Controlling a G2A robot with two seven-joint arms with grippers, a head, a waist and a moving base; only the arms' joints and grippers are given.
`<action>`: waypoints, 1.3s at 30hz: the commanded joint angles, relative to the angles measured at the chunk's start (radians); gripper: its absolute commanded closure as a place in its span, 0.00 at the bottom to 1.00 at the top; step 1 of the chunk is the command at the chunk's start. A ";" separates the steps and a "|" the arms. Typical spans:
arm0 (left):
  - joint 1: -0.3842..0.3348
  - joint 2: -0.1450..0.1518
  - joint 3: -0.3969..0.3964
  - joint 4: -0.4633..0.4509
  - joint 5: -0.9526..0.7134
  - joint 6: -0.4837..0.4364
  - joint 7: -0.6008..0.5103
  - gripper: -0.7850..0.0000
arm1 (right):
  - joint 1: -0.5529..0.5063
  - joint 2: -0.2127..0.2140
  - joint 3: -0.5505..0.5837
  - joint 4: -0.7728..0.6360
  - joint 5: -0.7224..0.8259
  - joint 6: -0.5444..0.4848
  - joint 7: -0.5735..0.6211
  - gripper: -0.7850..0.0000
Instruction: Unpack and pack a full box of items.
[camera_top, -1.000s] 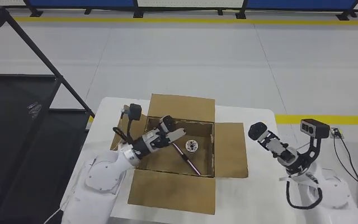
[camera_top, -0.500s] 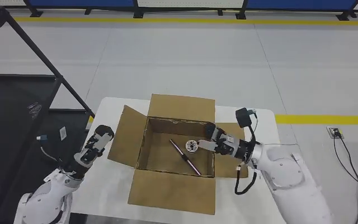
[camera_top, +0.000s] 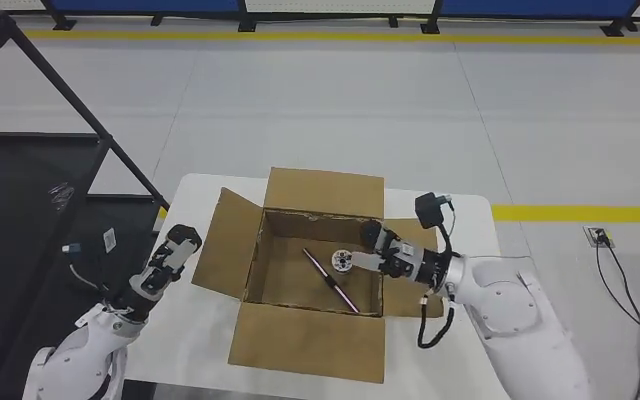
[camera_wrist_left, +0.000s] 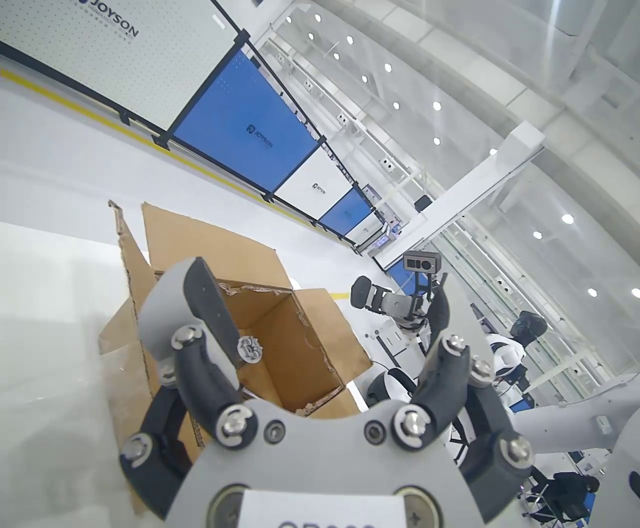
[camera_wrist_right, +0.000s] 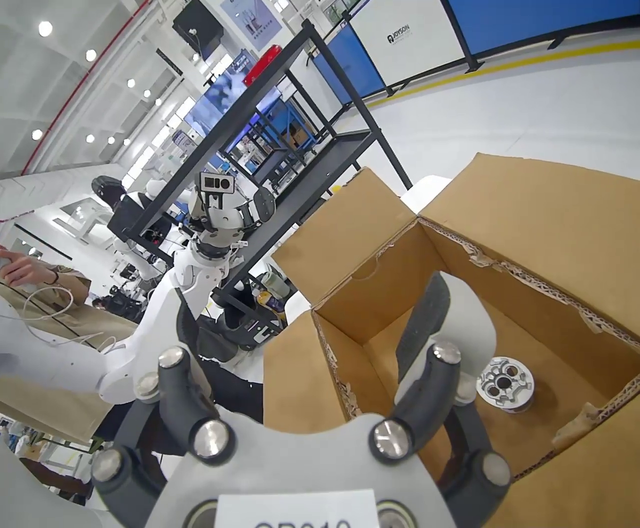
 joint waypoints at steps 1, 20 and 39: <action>0.000 0.000 0.009 -0.009 0.013 0.027 0.018 0.00 | 0.061 -0.006 -0.072 0.021 -0.064 0.017 0.046 0.00; 0.041 0.019 -0.021 -0.039 -0.087 0.031 0.011 0.00 | 0.453 -0.146 -0.581 0.413 -0.581 0.460 0.219 0.00; 0.040 0.036 0.003 -0.053 -0.082 0.016 0.003 0.00 | 0.492 -0.224 -0.649 0.648 -0.689 0.567 0.131 0.00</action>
